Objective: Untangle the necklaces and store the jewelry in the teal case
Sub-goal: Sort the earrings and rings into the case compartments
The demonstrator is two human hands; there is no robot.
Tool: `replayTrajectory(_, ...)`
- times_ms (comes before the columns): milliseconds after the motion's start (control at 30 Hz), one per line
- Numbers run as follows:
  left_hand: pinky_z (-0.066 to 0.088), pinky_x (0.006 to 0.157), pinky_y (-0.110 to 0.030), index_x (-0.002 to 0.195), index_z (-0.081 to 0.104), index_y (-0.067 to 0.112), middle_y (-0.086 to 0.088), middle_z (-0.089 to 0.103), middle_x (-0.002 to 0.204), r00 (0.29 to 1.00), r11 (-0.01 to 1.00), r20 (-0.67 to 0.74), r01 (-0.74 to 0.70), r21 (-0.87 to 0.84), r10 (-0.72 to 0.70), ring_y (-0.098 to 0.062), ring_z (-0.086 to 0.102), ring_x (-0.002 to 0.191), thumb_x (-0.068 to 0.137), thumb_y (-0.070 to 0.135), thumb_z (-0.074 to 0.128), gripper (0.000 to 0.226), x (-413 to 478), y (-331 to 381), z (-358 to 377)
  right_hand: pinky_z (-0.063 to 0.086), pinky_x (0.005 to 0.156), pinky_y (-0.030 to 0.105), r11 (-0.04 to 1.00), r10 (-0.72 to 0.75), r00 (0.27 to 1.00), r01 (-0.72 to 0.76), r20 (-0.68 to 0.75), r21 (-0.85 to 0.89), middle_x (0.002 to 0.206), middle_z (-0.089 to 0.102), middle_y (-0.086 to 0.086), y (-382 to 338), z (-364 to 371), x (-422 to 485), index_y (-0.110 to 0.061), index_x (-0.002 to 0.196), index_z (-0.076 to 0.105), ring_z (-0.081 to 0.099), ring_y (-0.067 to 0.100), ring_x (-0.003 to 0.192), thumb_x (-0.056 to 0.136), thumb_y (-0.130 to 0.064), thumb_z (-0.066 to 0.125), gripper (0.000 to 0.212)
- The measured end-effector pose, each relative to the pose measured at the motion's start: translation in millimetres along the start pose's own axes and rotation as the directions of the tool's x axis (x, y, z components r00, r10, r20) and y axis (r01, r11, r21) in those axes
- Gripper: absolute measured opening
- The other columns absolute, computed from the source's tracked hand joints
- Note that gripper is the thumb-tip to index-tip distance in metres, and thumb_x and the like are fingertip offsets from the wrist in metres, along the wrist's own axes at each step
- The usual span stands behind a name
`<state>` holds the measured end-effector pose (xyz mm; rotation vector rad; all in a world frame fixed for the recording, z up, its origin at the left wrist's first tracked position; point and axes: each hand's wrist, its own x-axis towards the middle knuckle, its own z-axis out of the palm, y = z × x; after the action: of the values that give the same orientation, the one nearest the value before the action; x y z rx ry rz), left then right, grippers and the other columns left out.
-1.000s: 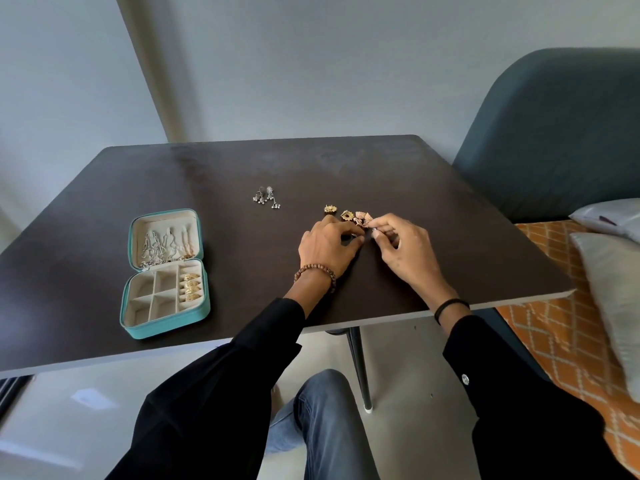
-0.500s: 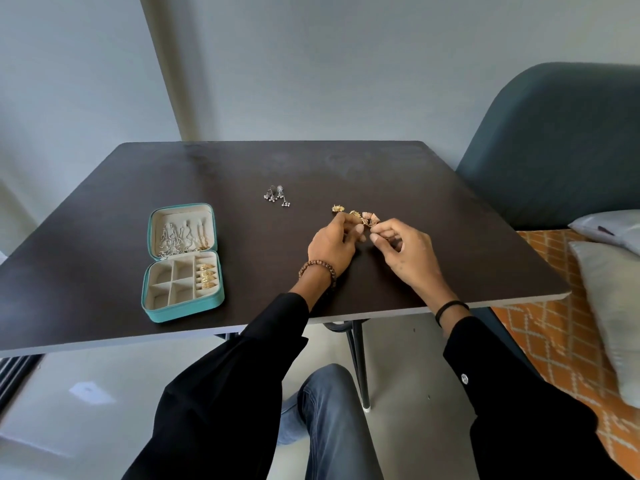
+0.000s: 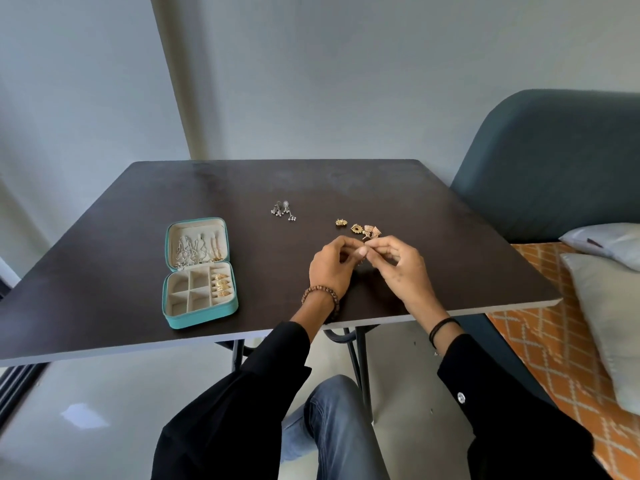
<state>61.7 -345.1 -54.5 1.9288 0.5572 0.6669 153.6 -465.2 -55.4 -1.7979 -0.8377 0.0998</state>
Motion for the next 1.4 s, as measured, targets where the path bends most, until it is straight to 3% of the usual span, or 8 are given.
replayTrajectory(233, 0.056, 0.087, -0.024, 0.099, 0.076, 0.025, 0.01, 0.075, 0.088, 0.999, 0.988, -0.045, -0.013, -0.151, 0.006, 0.001, 0.069, 0.086, 0.093, 0.026, 0.069, 0.01, -7, -5, -20, 0.057, 0.093, 0.029, 0.994, 0.029, 0.999, -0.031, 0.024, 0.104, 0.102, 0.077, -0.009, -7, 17, -5, -0.026, 0.112, 0.074, 0.071, 0.005, 0.102, 0.097, -0.027, 0.07, 0.016)
replayTrajectory(367, 0.057, 0.092, -0.033, 0.1, 0.077, 0.015, 0.0, 0.078, 0.091, 0.995, 0.91, -0.068, 0.045, -0.413, -0.08, -0.012, 0.073, 0.089, 0.091, 0.02, 0.071, 0.012, -4, -6, -36, 0.057, 0.091, 0.025, 0.943, 0.068, 0.997, -0.074, 0.029, 0.326, 0.103, 0.079, -0.003, -19, 34, -2, -0.017, 0.114, 0.075, 0.074, 0.011, 0.1, 0.095, -0.02, 0.072, 0.019)
replayTrajectory(500, 0.055, 0.079, -0.02, 0.1, 0.077, 0.009, -0.008, 0.078, 0.09, 0.964, 0.794, -0.077, 0.164, -0.585, -0.256, -0.01, 0.073, 0.084, 0.101, 0.034, 0.055, 0.034, 1, -1, -51, 0.051, 0.084, 0.018, 0.897, 0.135, 0.991, -0.129, 0.017, 0.423, 0.1, 0.08, -0.007, -31, 52, 5, -0.024, 0.106, 0.079, 0.072, 0.004, 0.098, 0.099, -0.028, 0.067, 0.014)
replayTrajectory(633, 0.051, 0.089, -0.031, 0.101, 0.077, 0.008, -0.013, 0.077, 0.098, 0.929, 0.692, -0.021, 0.261, -0.673, -0.37, -0.015, 0.072, 0.085, 0.105, 0.041, 0.037, 0.052, 7, -2, -62, 0.052, 0.096, 0.03, 0.88, 0.201, 0.978, -0.203, 0.05, 0.43, 0.099, 0.08, -0.006, -32, 60, 15, -0.024, 0.105, 0.08, 0.072, 0.007, 0.103, 0.103, -0.044, 0.056, 0.032)
replayTrajectory(767, 0.053, 0.091, -0.034, 0.1, 0.077, 0.008, -0.012, 0.077, 0.097, 0.907, 0.649, -0.054, 0.255, -0.717, -0.417, -0.021, 0.071, 0.094, 0.099, 0.033, 0.05, 0.037, 8, -4, -63, 0.052, 0.096, 0.03, 0.889, 0.187, 0.981, -0.195, 0.06, 0.413, 0.101, 0.08, -0.007, -32, 67, 19, -0.025, 0.106, 0.081, 0.071, 0.007, 0.105, 0.101, -0.041, 0.06, 0.026)
replayTrajectory(900, 0.055, 0.091, -0.025, 0.094, 0.079, 0.023, 0.007, 0.077, 0.086, 0.923, 0.9, -0.255, 0.167, -0.403, -0.286, -0.007, 0.072, 0.089, 0.087, 0.026, 0.073, 0.01, 13, -19, -60, 0.053, 0.095, 0.025, 0.929, 0.092, 0.991, -0.121, 0.098, 0.349, 0.107, 0.078, -0.007, -26, 75, 24, -0.021, 0.116, 0.077, 0.071, 0.004, 0.105, 0.095, -0.022, 0.071, 0.022)
replayTrajectory(1033, 0.045, 0.076, -0.001, 0.105, 0.077, 0.016, 0.008, 0.075, 0.089, 0.908, 0.977, -0.371, 0.142, -0.161, -0.193, 0.004, 0.066, 0.081, 0.09, 0.021, 0.072, 0.016, 21, -22, -62, 0.054, 0.095, 0.022, 0.977, 0.05, 0.995, -0.066, 0.085, 0.201, 0.105, 0.078, -0.01, -23, 86, 38, -0.023, 0.117, 0.076, 0.07, 0.0, 0.104, 0.095, -0.022, 0.071, 0.022)
replayTrajectory(1400, 0.052, 0.084, -0.034, 0.097, 0.076, 0.026, 0.004, 0.072, 0.093, 0.862, 0.965, -0.484, 0.235, 0.116, -0.152, -0.017, 0.064, 0.096, 0.094, 0.026, 0.064, 0.012, 63, -37, -69, 0.052, 0.082, 0.009, 0.99, -0.088, 0.991, 0.098, 0.103, -0.105, 0.107, 0.076, -0.005, -25, 127, 86, -0.018, 0.114, 0.078, 0.07, 0.002, 0.095, 0.096, -0.018, 0.069, 0.02)
